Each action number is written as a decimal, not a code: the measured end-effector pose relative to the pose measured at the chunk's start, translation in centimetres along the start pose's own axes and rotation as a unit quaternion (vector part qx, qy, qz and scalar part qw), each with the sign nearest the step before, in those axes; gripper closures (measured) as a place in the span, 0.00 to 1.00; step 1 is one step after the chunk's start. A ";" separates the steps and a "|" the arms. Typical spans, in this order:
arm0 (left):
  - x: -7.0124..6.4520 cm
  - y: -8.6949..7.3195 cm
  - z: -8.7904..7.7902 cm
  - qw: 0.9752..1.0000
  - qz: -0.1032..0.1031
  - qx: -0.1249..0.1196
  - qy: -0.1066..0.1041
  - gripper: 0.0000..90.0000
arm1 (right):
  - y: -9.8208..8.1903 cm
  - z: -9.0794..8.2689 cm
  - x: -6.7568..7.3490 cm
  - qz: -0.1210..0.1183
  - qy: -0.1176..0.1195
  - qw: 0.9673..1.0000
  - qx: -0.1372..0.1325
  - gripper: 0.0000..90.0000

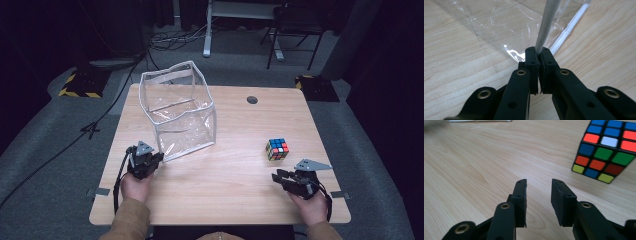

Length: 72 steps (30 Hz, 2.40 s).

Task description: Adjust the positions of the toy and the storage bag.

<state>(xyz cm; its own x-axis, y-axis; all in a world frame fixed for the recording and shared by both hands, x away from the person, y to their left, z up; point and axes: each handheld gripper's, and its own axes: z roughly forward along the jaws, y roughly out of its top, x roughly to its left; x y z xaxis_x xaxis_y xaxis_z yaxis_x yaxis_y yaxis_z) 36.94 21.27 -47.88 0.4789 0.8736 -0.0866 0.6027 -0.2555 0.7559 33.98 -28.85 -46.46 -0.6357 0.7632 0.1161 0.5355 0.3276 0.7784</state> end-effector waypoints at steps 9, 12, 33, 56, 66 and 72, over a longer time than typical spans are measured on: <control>-3.0 -1.1 -1.8 0.998 0.053 0.029 -0.021 0.97 | 2.5 2.5 1.9 -0.032 0.035 0.999 0.001 0.73; -3.6 -1.5 -2.2 0.998 0.056 0.033 -0.025 0.97 | 3.3 3.4 2.5 -0.043 0.048 0.998 0.005 0.73; -10.2 -5.6 -6.4 0.993 0.086 0.051 -0.067 0.97 | 7.3 8.5 4.9 -0.085 0.114 0.990 0.010 0.71; -11.2 -6.3 -7.0 0.990 0.090 0.054 -0.094 0.96 | 5.3 5.5 7.3 -0.117 0.131 0.984 0.018 0.96; -12.0 -5.9 -6.4 0.986 0.104 0.058 -0.118 0.96 | 1.7 0.9 7.8 -0.106 0.132 0.985 0.027 0.96; -12.8 -5.6 -5.9 0.981 0.118 0.064 -0.137 0.96 | 0.1 -1.1 8.2 -0.101 0.126 0.987 0.028 0.96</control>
<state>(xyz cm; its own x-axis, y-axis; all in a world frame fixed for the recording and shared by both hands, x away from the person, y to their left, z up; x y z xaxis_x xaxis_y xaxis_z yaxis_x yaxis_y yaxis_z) 23.67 13.96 -47.24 0.7582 0.6438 -0.1032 0.5208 -0.5027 0.6900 28.25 -23.18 -44.73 -0.8464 0.5196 0.1171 0.4093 0.4938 0.7672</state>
